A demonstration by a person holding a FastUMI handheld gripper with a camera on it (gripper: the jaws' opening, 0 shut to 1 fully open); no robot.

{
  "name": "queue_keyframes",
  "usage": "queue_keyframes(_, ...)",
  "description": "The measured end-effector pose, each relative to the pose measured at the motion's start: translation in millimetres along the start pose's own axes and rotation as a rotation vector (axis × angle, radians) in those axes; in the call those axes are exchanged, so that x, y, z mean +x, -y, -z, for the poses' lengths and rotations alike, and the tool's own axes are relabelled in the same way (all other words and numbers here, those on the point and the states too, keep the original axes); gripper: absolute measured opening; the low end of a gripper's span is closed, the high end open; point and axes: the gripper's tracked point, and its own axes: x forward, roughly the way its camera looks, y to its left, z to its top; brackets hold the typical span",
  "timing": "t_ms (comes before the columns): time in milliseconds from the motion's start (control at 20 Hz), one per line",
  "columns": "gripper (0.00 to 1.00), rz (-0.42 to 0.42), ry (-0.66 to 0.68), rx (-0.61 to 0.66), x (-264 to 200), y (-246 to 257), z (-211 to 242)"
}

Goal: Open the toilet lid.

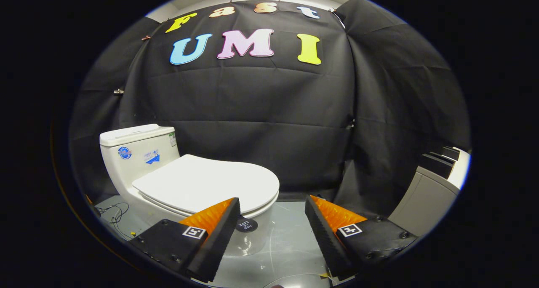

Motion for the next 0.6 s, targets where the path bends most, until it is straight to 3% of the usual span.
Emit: queue_keyframes(600,0.98,-0.011,-0.015,0.004,0.7,-1.0,3.0)
